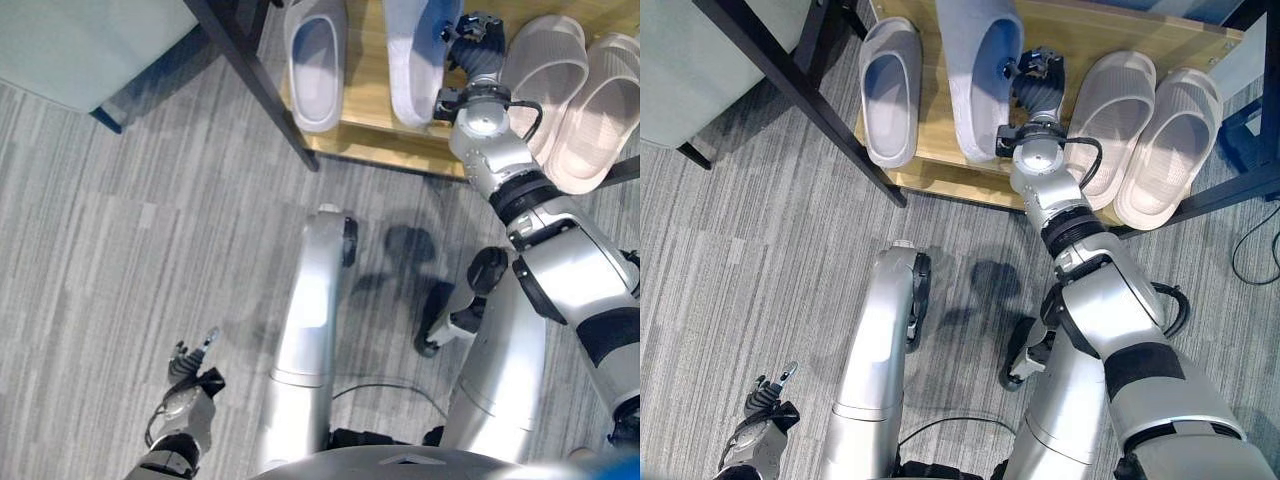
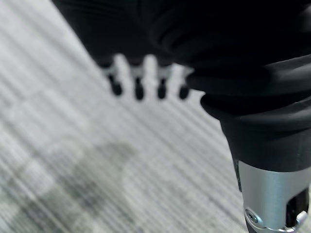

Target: Arrange the slippers neatly on the shoe rack.

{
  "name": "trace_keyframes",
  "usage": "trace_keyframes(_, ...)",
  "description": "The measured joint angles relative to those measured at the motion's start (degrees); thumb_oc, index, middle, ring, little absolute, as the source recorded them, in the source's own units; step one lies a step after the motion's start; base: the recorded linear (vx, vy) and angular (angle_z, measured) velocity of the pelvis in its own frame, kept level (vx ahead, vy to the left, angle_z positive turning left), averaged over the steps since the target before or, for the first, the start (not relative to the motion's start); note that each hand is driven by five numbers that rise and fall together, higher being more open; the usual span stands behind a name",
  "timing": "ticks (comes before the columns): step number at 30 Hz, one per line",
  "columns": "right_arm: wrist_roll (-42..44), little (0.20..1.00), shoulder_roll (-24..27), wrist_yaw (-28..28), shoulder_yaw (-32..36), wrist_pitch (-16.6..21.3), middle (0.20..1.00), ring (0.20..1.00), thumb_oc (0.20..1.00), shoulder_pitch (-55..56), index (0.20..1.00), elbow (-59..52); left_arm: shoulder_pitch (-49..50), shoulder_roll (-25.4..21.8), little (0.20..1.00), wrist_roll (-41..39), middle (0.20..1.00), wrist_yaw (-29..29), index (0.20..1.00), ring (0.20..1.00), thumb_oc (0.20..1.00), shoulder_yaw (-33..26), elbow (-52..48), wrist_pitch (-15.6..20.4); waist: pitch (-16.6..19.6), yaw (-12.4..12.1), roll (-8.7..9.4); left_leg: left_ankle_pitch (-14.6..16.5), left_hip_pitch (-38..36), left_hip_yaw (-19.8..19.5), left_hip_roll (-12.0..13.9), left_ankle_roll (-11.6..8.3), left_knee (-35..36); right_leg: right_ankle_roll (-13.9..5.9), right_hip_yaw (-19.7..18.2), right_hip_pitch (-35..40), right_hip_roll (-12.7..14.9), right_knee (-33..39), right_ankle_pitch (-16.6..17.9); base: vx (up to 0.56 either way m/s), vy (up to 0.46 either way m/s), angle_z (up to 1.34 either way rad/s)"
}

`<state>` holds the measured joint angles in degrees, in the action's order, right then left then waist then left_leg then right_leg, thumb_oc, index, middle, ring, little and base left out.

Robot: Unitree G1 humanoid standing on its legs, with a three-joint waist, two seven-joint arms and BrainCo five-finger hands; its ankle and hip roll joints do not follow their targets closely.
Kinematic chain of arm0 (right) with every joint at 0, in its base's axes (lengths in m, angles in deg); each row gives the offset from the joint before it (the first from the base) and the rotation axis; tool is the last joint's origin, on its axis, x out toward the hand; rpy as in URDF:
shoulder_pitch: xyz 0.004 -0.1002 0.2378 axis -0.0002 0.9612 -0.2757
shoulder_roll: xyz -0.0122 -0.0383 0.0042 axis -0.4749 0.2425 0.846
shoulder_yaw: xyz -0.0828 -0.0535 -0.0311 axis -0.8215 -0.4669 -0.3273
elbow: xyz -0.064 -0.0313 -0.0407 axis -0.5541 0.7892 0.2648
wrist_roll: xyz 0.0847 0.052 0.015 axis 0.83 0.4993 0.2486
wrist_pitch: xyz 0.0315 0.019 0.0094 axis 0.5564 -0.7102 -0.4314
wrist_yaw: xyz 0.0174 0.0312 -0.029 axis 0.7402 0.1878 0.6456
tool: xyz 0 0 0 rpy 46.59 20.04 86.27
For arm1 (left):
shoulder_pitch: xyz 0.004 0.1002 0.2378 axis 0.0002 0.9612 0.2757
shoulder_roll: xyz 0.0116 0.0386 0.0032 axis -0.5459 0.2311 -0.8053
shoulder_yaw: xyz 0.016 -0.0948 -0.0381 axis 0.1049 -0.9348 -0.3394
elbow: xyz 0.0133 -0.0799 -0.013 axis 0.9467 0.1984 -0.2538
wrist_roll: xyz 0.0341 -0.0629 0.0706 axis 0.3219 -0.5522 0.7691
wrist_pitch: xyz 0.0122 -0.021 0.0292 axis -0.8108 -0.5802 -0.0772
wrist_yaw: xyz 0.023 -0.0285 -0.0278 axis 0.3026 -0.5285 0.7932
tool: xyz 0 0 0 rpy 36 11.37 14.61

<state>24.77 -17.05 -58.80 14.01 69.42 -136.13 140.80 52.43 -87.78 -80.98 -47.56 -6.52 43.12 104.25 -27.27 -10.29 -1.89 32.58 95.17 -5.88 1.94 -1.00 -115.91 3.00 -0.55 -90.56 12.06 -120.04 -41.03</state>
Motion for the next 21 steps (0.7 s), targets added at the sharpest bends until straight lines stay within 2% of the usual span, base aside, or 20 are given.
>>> trace_keyframes(10, -0.8, 0.2, -3.31, -2.01, 0.04, -1.01, 0.2, 0.2, 0.2, 0.22, 0.2, 0.61, -1.59, 0.0, 1.0, 0.01, 1.0, 0.24, 1.0, 1.0, 1.0, 0.16, 0.39, -0.09, 0.04, 0.89, 0.08, 0.52, -0.16, -0.19, 0.27, 0.33, -0.72, -0.13, 0.17, 0.6, -0.24, -0.02, -0.13, 0.0, 0.002, -0.01)
trace_keyframes(15, -2.02, 0.2, -7.63, -3.34, 0.43, -2.34, 0.2, 0.2, 0.2, 0.86, 0.2, 6.03, -1.55, 0.0, 1.0, 0.01, 1.0, 0.41, 1.0, 1.0, 1.0, 0.2, 0.94, -0.15, 0.34, 1.42, 0.64, 0.84, -0.33, -0.3, 0.79, 0.34, -0.85, -0.26, 0.22, 0.6, -0.88, -0.06, -0.19, 0.01, -0.015, -0.04)
trace_keyframes(21, -2.99, 0.2, -7.56, -4.45, 1.51, -3.13, 0.2, 0.2, 0.2, 1.09, 0.2, 9.01, -1.5, -0.03, 1.0, 0.01, 1.0, 0.51, 1.0, 1.0, 1.0, 0.66, 1.01, -0.6, 0.34, 1.37, 0.63, 0.97, -0.32, -0.34, 0.79, 0.24, -0.87, -0.26, 0.25, 0.58, -0.88, -0.06, -0.21, 0.0, 0.0, 0.0)
